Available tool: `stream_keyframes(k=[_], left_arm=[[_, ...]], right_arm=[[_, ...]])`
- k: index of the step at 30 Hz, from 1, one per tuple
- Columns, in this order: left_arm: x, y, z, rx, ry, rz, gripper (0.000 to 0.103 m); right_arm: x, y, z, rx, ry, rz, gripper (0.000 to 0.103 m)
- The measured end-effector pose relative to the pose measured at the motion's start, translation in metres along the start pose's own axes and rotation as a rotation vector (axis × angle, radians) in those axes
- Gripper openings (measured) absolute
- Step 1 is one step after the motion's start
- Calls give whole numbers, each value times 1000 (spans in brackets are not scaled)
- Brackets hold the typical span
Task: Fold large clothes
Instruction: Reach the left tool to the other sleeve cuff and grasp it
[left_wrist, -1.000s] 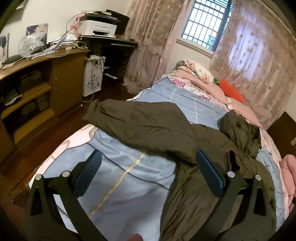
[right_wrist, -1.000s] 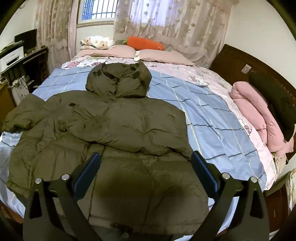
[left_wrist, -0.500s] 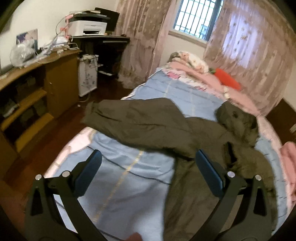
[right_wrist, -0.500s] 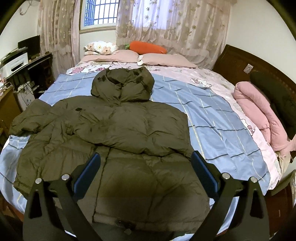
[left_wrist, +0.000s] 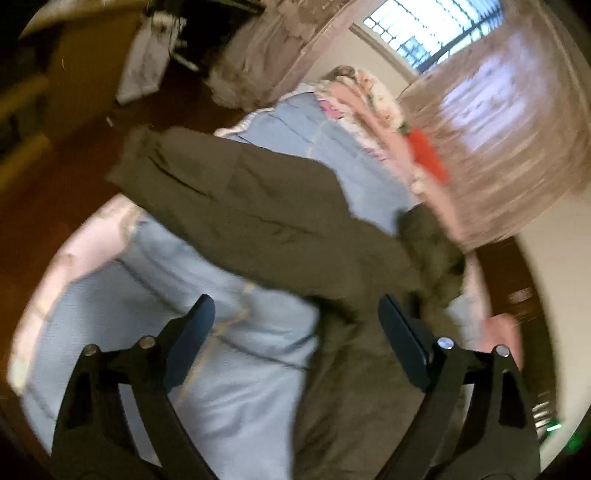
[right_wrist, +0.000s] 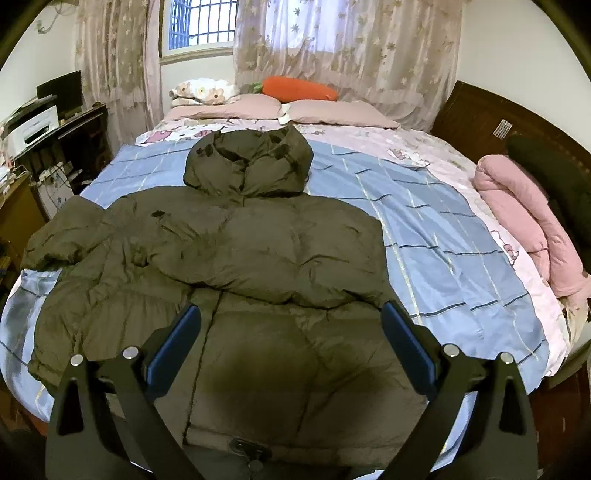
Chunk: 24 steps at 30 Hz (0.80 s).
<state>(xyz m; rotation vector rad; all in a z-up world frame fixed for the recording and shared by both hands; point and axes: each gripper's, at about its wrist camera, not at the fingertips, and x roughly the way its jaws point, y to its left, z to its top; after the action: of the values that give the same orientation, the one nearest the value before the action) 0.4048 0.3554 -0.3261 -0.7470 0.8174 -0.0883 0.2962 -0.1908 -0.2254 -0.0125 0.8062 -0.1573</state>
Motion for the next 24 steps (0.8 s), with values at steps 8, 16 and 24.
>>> stream_keyframes(k=[8,16,24], left_arm=[[2,21,23,-6,20,18,90],[22,15,27,130,59,167,91],[54,14,37,186,136,237,89]], right_arm=[[10,-3,5,17,23,31,98],[18,14,27,-26,36,78,98],[23,25,39,-49,27,85,98]])
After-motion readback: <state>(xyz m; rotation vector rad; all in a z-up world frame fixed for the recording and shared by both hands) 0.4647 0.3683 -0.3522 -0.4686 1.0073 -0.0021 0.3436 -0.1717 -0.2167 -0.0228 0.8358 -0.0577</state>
